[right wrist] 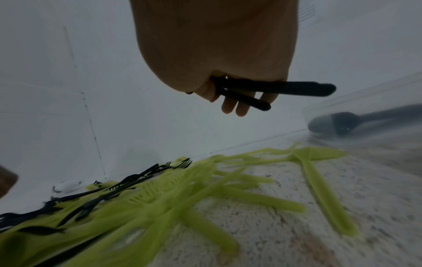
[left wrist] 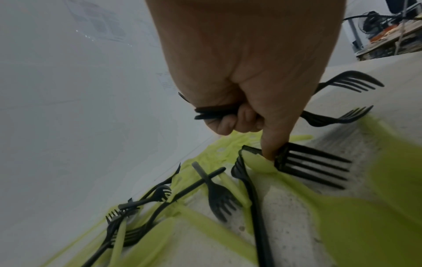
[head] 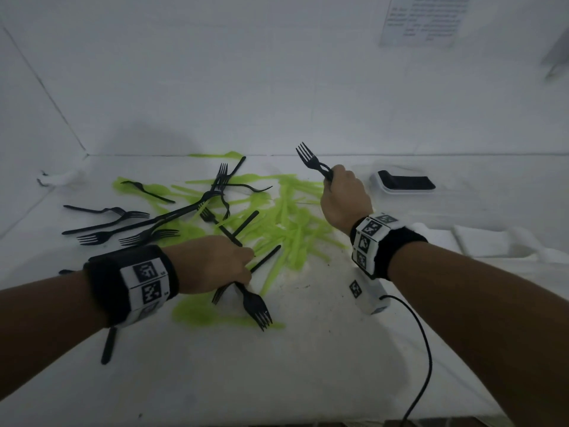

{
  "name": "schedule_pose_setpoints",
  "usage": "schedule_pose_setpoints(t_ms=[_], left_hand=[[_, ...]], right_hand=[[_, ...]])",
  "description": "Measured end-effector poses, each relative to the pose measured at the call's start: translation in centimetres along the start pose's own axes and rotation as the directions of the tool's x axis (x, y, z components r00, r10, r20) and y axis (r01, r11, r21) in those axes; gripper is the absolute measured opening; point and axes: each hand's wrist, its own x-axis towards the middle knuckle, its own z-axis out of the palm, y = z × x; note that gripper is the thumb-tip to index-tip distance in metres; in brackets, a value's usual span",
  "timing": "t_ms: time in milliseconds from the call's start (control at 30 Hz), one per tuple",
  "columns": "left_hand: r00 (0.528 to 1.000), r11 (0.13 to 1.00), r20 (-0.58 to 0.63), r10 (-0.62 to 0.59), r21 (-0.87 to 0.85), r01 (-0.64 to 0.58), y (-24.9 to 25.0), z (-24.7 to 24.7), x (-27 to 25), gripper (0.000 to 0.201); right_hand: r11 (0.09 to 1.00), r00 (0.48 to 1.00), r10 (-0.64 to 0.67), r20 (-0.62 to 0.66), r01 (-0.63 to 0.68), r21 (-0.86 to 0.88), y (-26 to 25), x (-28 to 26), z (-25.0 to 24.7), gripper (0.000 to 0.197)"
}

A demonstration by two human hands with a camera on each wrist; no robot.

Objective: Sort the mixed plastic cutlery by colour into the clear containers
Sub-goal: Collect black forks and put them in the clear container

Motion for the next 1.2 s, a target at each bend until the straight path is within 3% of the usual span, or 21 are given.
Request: schedule_pose_setpoints(t_ms=[100,233,367,567,700,800,867,933,1000,1067,1200], left_hand=[[1.000,0.999,-0.007,0.007,0.033,-0.007,-0.1,-0.7,-0.7,0.038],[0.985,0.999,0.167,-0.047,0.008,0.047,0.8,-0.9,-0.5,0.043],[0.996,0.999,0.082,-0.031,-0.010,0.032,0.4,-0.8,-0.1,0.035],[0.987,0.996,-0.143,0.081,-0.035,-0.086,-0.4,0.1,0.4,0.022],[0.972,0.942,-0.228,-0.061,-0.334,-0.020,-0.7,-0.8,0.9,0.021],[0.933,0.847,-0.312,-0.182,-0.532,-0.013,-0.9,-2.1,0.9,0.012],[0.886,0.792,-0.373,-0.274,-0.610,-0.012,-0.9,-3.1,0.7,0.024],[0.836,0.721,-0.387,-0.389,-0.693,0.014,-0.9,-3.7,0.2,0.021],[0.777,0.587,-0.347,-0.525,-0.809,0.035,-1.3,-3.9,-0.6,0.011],[0.707,0.446,-0.309,-0.636,-0.895,0.010,-1.8,-3.7,-1.9,0.014],[0.561,0.079,-0.120,-0.819,-0.992,-0.097,-3.1,-2.2,-5.6,0.011]], right_hand=[[0.997,0.987,-0.025,0.156,0.012,0.082,-0.7,-0.9,-0.3,0.015],[0.998,0.925,-0.045,0.378,0.021,0.067,-1.6,-2.7,1.0,0.020],[0.998,0.826,-0.024,0.562,0.049,-0.030,-2.5,-4.0,2.8,0.014],[1.000,0.859,0.018,0.512,-0.009,-0.021,-2.5,-4.8,3.2,0.016],[0.997,0.918,0.054,0.393,-0.073,0.032,-2.4,-5.2,2.9,0.016],[0.990,0.933,0.090,0.347,-0.123,0.072,-2.5,-5.4,2.8,0.013],[0.984,0.938,0.094,0.335,-0.139,0.113,-2.9,-5.5,2.8,0.019],[0.979,0.943,0.117,0.311,-0.162,0.121,-3.4,-5.6,2.9,0.021],[0.984,0.949,0.120,0.292,-0.152,0.088,-4.2,-5.7,3.1,0.018],[0.992,0.957,0.086,0.276,-0.109,0.070,-5.1,-5.9,3.6,0.015],[0.997,0.949,-0.072,0.308,0.058,0.053,-8.0,-6.5,4.9,0.006]])
